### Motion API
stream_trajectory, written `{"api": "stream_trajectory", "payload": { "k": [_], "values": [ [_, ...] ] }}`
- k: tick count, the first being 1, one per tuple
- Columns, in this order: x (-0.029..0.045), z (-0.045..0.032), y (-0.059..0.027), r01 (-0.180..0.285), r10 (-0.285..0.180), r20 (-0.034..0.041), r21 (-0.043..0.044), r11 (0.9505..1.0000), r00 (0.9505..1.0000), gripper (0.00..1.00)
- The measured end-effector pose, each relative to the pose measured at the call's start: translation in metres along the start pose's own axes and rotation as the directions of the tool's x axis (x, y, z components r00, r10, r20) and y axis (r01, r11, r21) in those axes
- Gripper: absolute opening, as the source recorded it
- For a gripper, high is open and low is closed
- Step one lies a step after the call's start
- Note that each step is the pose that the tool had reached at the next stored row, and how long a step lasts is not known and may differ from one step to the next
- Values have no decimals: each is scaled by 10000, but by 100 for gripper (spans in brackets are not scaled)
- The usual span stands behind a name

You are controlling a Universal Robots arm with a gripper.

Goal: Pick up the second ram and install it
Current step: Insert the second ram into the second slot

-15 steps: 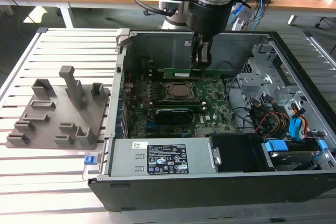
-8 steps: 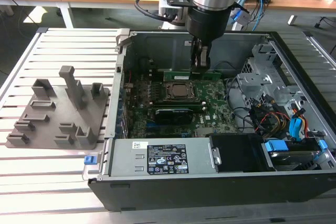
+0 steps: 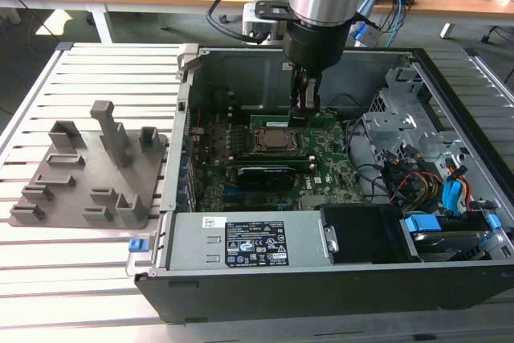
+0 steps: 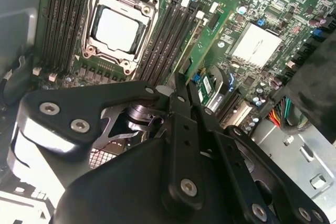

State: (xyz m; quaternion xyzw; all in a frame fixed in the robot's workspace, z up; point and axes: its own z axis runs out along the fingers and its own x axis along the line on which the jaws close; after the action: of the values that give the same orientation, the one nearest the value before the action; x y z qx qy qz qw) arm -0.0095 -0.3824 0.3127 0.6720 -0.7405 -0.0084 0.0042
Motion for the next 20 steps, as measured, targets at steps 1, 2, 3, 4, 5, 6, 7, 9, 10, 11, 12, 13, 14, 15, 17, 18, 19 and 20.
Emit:
{"api": "stream_trajectory", "payload": {
  "k": [1, 2, 3, 4, 5, 6, 7, 9, 10, 11, 12, 13, 14, 15, 17, 18, 19, 20],
  "values": [
    [0, 14, 0, 0, 0, 0, -1, 10000, 10000, 14],
    [0, 25, 0, 0, 0, -1, 0, 10000, 10000, 14],
    [0, 35, -1, 0, 0, 0, 0, 10000, 10000, 14],
    [0, 41, -1, 0, 0, -1, 0, 10000, 10000, 14],
    [0, 45, -1, 0, 0, 0, 0, 10000, 10000, 14],
    [0, 55, -1, 0, 0, 0, 0, 10000, 10000, 14],
    [0, 60, -1, 0, 0, -1, 0, 10000, 10000, 14],
    [0, 67, -1, 0, 0, -1, 0, 10000, 10000, 14],
    [0, 70, -1, 0, 0, 0, 0, 10000, 10000, 14],
    [0, 73, -1, 0, 0, 0, 0, 10000, 10000, 14],
    [0, 77, -2, 0, 0, 0, 0, 10000, 10000, 14],
    [0, 81, -1, 0, 0, 0, 0, 10000, 10000, 14],
    [0, 87, -2, 0, 0, -1, 0, 10000, 10000, 14],
    [0, 90, -2, 0, 0, 0, 0, 10000, 10000, 14],
    [0, 96, -2, 0, 0, -1, 0, 10000, 10000, 14],
    [0, 99, -2, 0, 0, 0, 0, 10000, 10000, 14],
    [0, 103, -2, 0, 0, 0, 0, 10000, 10000, 14],
    [0, 105, -2, 0, 0, 0, 0, 10000, 10000, 14]
  ]
}}
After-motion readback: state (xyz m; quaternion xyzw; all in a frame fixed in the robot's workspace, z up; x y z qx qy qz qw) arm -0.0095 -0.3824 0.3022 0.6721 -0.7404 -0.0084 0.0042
